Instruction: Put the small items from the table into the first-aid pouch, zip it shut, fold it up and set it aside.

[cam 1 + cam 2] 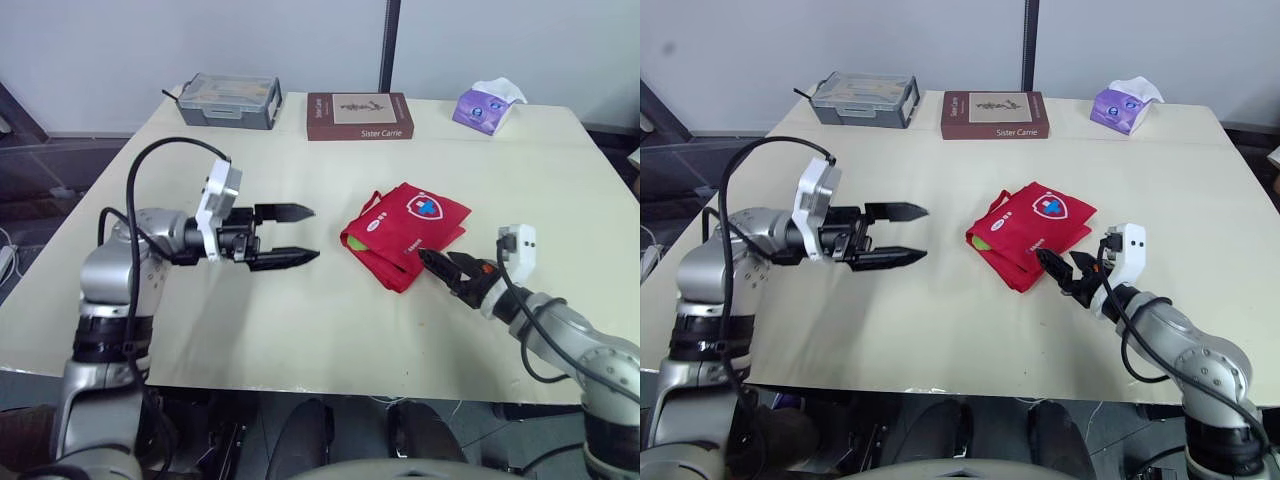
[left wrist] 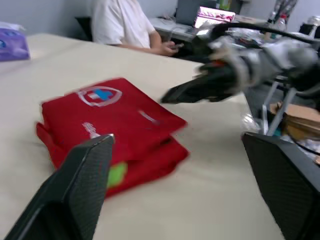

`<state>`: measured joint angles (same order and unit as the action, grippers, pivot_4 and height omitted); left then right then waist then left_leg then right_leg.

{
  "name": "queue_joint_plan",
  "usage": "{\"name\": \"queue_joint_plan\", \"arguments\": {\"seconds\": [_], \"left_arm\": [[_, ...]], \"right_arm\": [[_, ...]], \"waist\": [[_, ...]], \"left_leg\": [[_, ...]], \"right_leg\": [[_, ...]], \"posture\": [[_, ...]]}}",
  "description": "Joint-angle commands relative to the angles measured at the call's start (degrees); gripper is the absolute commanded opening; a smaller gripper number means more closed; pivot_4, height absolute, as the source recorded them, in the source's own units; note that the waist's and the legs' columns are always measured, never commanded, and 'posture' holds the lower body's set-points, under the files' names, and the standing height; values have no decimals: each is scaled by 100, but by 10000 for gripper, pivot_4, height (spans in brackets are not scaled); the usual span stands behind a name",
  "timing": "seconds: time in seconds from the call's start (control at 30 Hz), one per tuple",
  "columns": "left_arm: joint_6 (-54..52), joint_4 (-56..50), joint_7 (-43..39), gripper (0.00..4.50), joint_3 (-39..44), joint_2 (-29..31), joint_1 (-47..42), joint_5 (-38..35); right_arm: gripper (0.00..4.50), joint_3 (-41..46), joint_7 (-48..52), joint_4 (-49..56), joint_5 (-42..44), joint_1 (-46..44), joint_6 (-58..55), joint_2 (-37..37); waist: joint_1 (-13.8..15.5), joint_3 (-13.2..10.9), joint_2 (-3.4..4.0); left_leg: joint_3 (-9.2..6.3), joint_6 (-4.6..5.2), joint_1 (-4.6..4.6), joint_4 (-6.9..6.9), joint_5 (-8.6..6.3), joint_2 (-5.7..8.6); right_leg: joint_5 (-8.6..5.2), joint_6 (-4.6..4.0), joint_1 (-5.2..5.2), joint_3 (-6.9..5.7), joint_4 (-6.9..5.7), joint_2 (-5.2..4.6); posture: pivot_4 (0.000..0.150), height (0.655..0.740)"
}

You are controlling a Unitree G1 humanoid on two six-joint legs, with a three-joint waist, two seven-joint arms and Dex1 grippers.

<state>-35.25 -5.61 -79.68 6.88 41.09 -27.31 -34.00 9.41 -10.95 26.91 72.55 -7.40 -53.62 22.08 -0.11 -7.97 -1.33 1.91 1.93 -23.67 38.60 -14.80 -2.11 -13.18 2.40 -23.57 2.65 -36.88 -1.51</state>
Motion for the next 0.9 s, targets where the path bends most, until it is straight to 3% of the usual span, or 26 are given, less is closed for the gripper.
{"name": "queue_joint_plan", "arguments": {"seconds": [0.03,0.2,0.27,0.5,0.53,0.57,0.63,0.77,0.83,0.9], "left_arm": [[-190,-785,431,43391,260,10,383,-389],[-269,-1354,986,43391,447,-75,859,-603],[-280,-1516,1171,45000,476,-117,935,-687],[-191,-1996,1622,45000,353,-270,1254,-904],[-175,-1962,1661,45000,268,-347,1168,-912],[-150,-1902,1688,45000,157,-440,1031,-909],[-152,-1888,1784,45000,-9,-613,864,-939],[-35,-1766,1918,45000,-347,-952,644,-860],[-2,-1772,1974,45000,-511,-1107,583,-862],[11,-1746,2043,45000,-669,-1263,499,-852]], "right_arm": [[45000,164,-698,-559,716,-377,-118,-269],[45000,-37,-957,-1464,752,-1004,-276,-549],[41028,-147,-886,-1712,519,-1154,-419,-468],[10605,82,-332,-1598,417,-1231,-808,133],[8921,167,-76,-1542,427,-1246,-935,459],[2824,334,288,-1565,434,-1252,-1149,994],[598,608,1092,-1643,323,-1158,-1477,2033],[598,223,3734,-2379,-1041,-946,-1090,4591],[598,-414,5065,-2851,-2076,-880,-272,5490],[598,-1096,6086,-3493,-3022,-1138,532,5880]], "waist": [[-42,-1,-3],[-94,-4,1],[-100,-6,5],[-69,-6,6],[-46,-9,12],[-41,-11,15],[47,-22,34],[91,-23,38],[70,-25,43],[26,-24,41]], "left_leg": [[0,1,-1,0,0,0],[7,2,-2,-3,-1,-2],[7,1,7,-5,-1,-10],[9,1,8,-5,-1,-11],[8,1,7,-4,-1,-11],[7,1,2,0,-1,-8],[7,2,-3,2,-1,1],[46,19,-10,1,-7,30],[52,19,-5,-4,-7,38],[60,19,5,-11,-7,34]], "right_leg": [[0,1,-1,0,4,0],[2,4,-3,4,4,5],[2,3,-2,10,-1,21],[2,2,-1,20,-2,28],[2,2,-1,20,-2,28],[2,2,-1,21,2,27],[1,4,0,34,5,28],[-9,20,2,64,20,23],[-10,21,0,70,18,29],[-10,21,1,76,18,35]], "posture": [[1500,7400],[1500,7400],[1500,7400],[1500,7400],[1500,7400],[1500,7400],[1500,7400],[1500,7400],[1500,7400],[1500,7400]]}}
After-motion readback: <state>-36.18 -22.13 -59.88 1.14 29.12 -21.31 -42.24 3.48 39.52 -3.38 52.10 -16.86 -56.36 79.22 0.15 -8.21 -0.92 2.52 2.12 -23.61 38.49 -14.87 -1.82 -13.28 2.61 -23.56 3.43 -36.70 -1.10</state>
